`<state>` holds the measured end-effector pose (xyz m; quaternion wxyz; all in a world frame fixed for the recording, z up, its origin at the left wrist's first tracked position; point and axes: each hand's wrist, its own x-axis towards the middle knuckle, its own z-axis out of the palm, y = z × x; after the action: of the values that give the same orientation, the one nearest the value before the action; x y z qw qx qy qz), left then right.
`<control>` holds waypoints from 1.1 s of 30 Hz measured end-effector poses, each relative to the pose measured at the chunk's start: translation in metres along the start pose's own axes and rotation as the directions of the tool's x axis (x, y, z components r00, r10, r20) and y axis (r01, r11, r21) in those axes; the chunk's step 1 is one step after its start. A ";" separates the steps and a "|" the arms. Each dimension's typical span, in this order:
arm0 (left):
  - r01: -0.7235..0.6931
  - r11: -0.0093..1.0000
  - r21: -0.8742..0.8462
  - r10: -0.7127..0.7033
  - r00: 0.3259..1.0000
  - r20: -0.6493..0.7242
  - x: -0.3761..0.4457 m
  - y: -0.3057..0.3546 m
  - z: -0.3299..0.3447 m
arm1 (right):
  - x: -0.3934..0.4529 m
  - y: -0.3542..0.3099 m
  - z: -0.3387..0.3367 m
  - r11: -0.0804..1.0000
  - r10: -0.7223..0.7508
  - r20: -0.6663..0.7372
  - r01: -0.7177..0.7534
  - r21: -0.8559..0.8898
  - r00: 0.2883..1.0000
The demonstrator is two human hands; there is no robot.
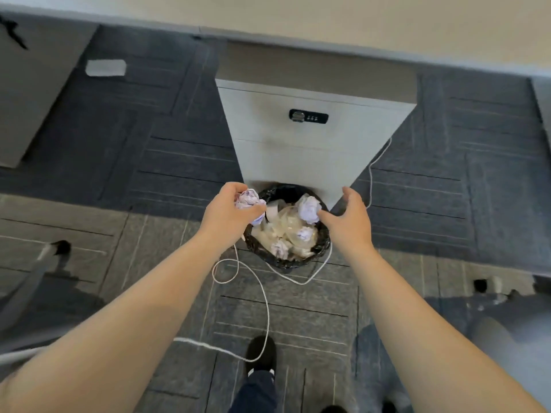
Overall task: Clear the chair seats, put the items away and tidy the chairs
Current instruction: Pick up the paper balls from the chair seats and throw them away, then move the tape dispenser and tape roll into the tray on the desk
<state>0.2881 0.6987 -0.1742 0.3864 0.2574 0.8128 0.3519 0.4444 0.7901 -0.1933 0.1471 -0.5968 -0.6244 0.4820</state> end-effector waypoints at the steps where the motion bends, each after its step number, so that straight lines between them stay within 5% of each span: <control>1: 0.002 1.000 0.007 -0.002 1.000 0.009 0.009 -0.002 0.000 | 0.006 0.003 0.005 1.000 0.015 -0.017 -0.015 -0.015 1.000; 10: -0.038 0.985 0.166 0.005 0.980 0.197 0.047 -0.007 0.035 | 0.015 0.033 0.011 0.993 0.111 -0.089 -0.115 -0.038 0.990; 15: -0.039 0.990 0.139 0.021 0.992 0.125 0.038 0.012 0.039 | 0.006 0.029 -0.010 0.992 0.121 -0.078 -0.123 -0.013 0.990; 21: -0.189 0.974 0.127 0.163 0.967 0.194 -0.001 0.074 0.067 | -0.020 0.012 -0.073 0.994 0.096 -0.162 -0.087 0.063 0.982; 27: -0.360 0.928 0.096 0.298 0.873 0.387 -0.071 0.152 0.148 | -0.068 0.026 -0.188 0.984 0.120 -0.355 -0.064 0.167 0.927; 33: -0.489 0.868 0.087 0.356 0.735 0.577 -0.161 0.202 0.257 | -0.134 0.100 -0.310 0.964 0.246 -0.567 -0.136 0.230 0.786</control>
<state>0.6166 0.8088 -0.0632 0.4768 0.5686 0.6238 0.2454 0.7724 0.7852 -0.0658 0.3367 -0.7617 -0.4383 0.3381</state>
